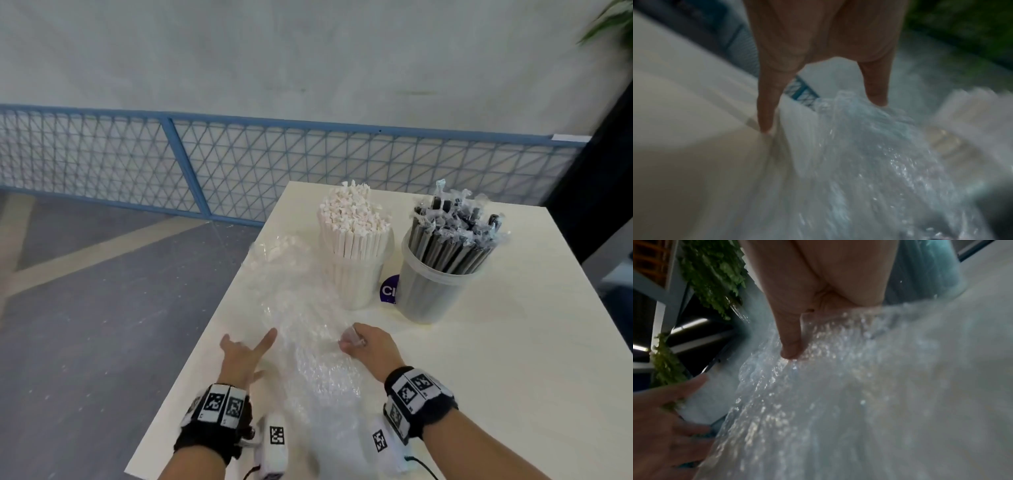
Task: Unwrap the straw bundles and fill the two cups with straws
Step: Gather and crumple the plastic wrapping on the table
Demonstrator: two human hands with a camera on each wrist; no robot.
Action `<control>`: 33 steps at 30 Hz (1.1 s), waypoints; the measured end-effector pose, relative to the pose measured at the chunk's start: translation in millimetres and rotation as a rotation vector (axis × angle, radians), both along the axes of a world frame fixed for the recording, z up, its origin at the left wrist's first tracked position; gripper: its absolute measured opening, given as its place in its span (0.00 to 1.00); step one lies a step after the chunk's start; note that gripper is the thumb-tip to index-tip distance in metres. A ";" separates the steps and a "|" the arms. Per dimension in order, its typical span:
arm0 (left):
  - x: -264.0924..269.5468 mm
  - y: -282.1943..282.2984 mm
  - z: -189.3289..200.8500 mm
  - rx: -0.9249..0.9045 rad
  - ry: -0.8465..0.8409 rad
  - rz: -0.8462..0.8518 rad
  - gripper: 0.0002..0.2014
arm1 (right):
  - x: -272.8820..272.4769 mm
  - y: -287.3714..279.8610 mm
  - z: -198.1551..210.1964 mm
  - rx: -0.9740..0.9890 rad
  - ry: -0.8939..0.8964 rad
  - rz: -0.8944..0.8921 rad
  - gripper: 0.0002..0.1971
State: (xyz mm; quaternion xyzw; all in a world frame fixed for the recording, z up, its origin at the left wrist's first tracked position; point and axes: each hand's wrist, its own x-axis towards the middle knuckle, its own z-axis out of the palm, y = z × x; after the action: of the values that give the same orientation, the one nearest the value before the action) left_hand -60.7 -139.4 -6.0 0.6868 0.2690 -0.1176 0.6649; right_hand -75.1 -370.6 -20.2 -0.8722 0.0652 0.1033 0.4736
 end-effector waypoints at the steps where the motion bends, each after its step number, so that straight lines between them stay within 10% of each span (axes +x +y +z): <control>1: -2.1 -1.1 -2.1 -0.142 0.043 -0.003 0.52 | 0.6 4.3 1.2 0.018 -0.013 -0.005 0.08; 15: -3.0 2.3 17.6 -0.229 -0.273 -0.242 0.10 | 2.2 19.6 32.1 0.251 0.004 0.015 0.29; 21: 0.4 13.3 24.3 -0.184 -0.268 -0.328 0.08 | 16.8 20.2 48.3 0.459 0.068 0.084 0.06; 33: 7.2 19.2 18.7 -0.574 -0.040 -0.122 0.15 | 17.1 26.5 27.4 0.594 0.156 -0.070 0.18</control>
State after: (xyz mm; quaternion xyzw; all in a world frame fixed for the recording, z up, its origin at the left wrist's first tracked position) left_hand -53.6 -120.3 12.7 0.4877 0.1700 -0.2151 0.8288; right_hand -58.0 -344.2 7.2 -0.6824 0.0984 0.1683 0.7045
